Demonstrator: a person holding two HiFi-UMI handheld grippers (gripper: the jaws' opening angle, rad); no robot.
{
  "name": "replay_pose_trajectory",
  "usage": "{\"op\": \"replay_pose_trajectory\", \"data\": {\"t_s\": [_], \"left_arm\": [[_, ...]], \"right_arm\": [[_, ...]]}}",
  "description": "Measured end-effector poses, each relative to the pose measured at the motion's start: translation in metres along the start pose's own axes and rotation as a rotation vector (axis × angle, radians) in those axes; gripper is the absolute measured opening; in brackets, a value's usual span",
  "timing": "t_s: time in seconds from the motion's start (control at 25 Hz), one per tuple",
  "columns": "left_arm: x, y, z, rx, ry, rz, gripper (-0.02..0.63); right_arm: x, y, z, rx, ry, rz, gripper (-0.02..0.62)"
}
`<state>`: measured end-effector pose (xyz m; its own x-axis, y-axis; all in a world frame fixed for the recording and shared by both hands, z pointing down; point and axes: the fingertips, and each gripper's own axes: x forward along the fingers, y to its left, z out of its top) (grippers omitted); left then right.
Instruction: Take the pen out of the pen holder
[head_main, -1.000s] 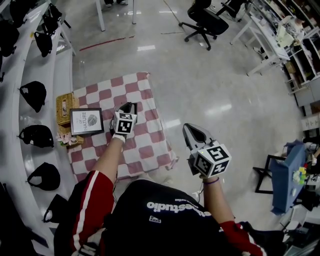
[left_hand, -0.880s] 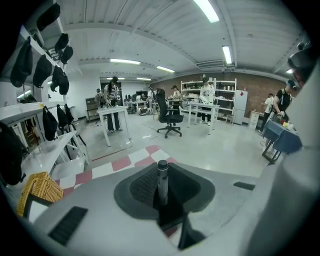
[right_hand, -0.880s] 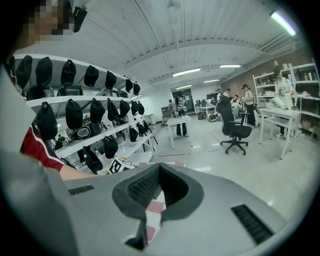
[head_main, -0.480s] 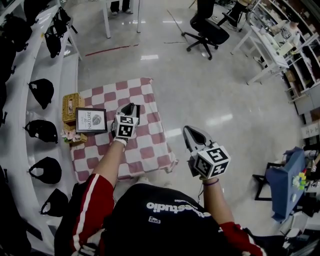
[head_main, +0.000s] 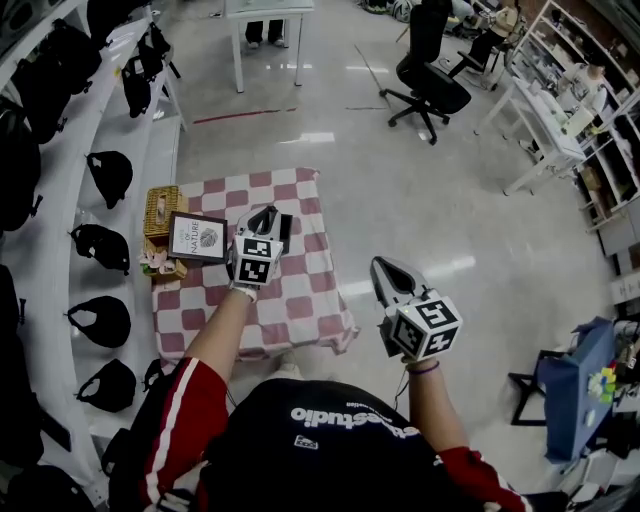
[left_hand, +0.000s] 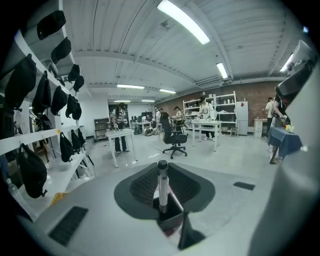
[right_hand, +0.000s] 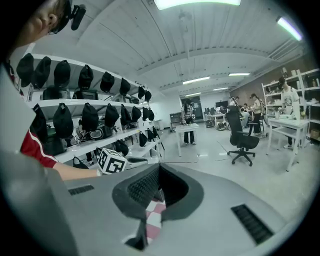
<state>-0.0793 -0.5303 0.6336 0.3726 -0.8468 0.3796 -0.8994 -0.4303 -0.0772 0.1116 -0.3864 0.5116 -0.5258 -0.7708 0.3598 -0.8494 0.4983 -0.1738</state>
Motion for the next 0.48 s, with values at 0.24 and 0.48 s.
{"op": "replay_pose_trajectory", "data": {"t_s": [0.24,0.48], "left_arm": [[-0.04,-0.012,0.026,-0.002,-0.028,0.022,0.069],[-0.082,-0.034,0.044,-0.006,-0.073,0.036,0.07]], "right_arm": [[-0.017,0.006,0.013,-0.028,-0.025,0.046,0.0],[-0.034,0.005,0.023,-0.04,-0.061,0.076,0.0]]}}
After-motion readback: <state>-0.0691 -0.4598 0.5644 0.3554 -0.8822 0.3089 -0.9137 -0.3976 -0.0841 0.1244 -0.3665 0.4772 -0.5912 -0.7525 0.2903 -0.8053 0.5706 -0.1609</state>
